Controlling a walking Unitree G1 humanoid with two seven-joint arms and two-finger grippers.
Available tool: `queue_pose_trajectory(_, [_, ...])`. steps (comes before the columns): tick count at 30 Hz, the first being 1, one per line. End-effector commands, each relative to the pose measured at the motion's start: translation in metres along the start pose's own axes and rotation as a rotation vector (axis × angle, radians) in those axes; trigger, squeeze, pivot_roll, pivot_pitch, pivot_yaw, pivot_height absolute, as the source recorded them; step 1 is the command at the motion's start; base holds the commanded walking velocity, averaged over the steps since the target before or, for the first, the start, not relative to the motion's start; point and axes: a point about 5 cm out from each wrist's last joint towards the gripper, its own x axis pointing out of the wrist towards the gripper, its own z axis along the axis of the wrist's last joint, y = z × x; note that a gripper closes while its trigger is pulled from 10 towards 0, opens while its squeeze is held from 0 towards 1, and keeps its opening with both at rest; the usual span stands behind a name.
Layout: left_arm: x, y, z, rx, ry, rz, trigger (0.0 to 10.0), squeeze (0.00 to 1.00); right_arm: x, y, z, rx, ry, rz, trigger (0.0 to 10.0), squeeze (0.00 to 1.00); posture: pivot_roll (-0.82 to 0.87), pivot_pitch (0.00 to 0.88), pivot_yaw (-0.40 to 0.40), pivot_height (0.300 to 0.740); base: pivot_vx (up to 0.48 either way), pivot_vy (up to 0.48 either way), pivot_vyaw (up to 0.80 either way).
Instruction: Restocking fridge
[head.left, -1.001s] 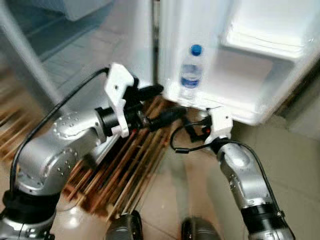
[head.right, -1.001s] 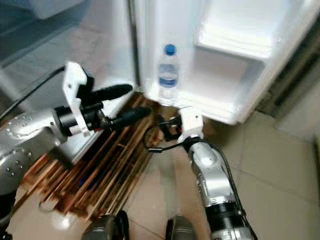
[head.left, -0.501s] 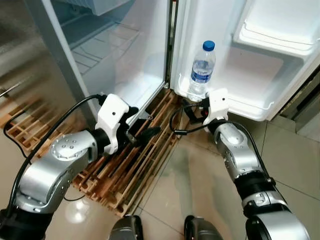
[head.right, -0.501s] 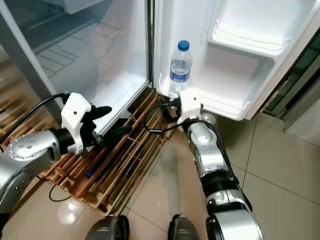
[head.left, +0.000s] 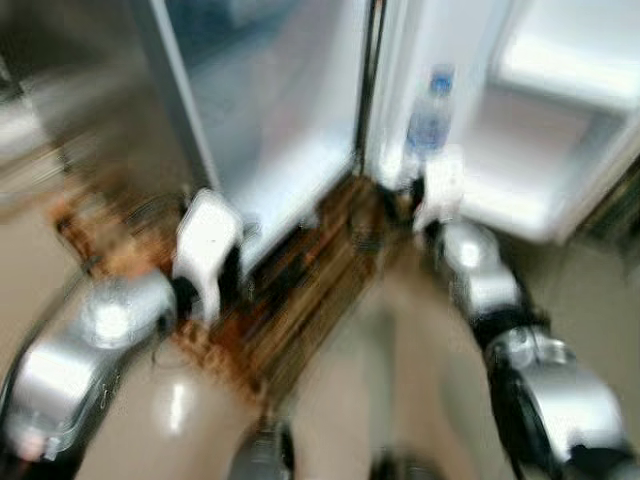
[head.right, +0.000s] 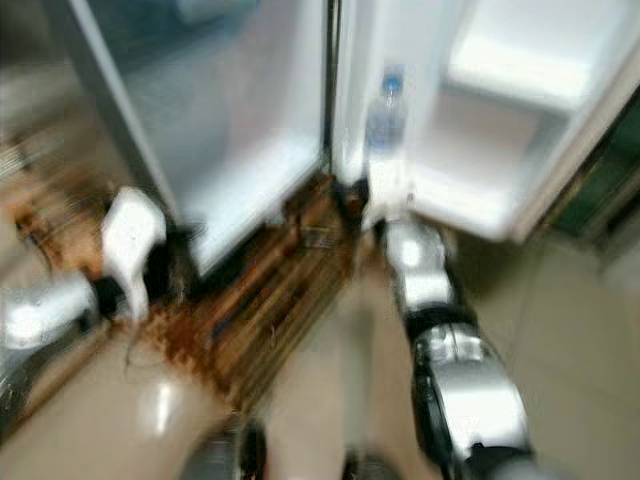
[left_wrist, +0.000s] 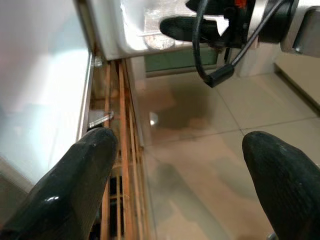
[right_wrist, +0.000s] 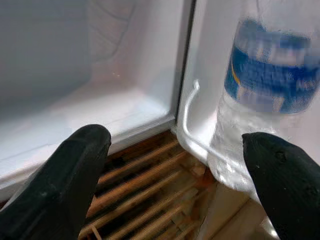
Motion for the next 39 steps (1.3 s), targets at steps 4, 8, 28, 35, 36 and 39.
queue_pose_trajectory(4, [-0.008,-0.005,-0.001,0.019,0.029,-0.005,10.0,0.00,0.004,-0.008,0.007,0.028,-0.014,-0.017,10.0,0.18,0.09,0.182,0.043,0.740,0.000,0.000,0.00])
queue_pose_trajectory(8, [-0.005,-0.011,-0.003,0.013,0.027,-0.005,10.0,0.00,0.007,-0.012,0.013,0.004,-0.025,-0.018,10.0,0.18,0.08,0.185,0.047,0.740,0.000,0.000,0.00])
queue_pose_trajectory(28, [0.024,-0.020,-0.027,-0.310,-0.172,0.355,10.0,0.00,-0.100,-0.014,-0.016,0.017,-0.157,-0.361,10.0,0.17,-0.11,0.099,-0.004,0.740,0.000,0.000,0.00])
queue_pose_trajectory(35, [0.040,-0.025,-0.018,-0.304,-0.235,0.305,10.0,0.00,-0.124,-0.018,-0.013,0.020,-0.147,-0.431,10.0,0.17,-0.13,0.063,0.004,0.740,0.000,0.000,0.00])
queue_pose_trajectory(36, [0.044,-0.026,-0.011,-0.272,-0.274,0.282,10.0,0.00,-0.142,-0.023,-0.016,0.003,-0.118,-0.464,10.0,0.17,-0.14,0.048,0.008,0.740,0.000,0.000,0.00])
queue_pose_trajectory(39, [0.047,-0.025,-0.009,-0.250,-0.292,0.275,10.0,0.00,-0.151,-0.025,-0.021,-0.011,-0.089,-0.468,10.0,0.18,-0.15,0.044,0.009,0.740,0.000,0.000,0.00])
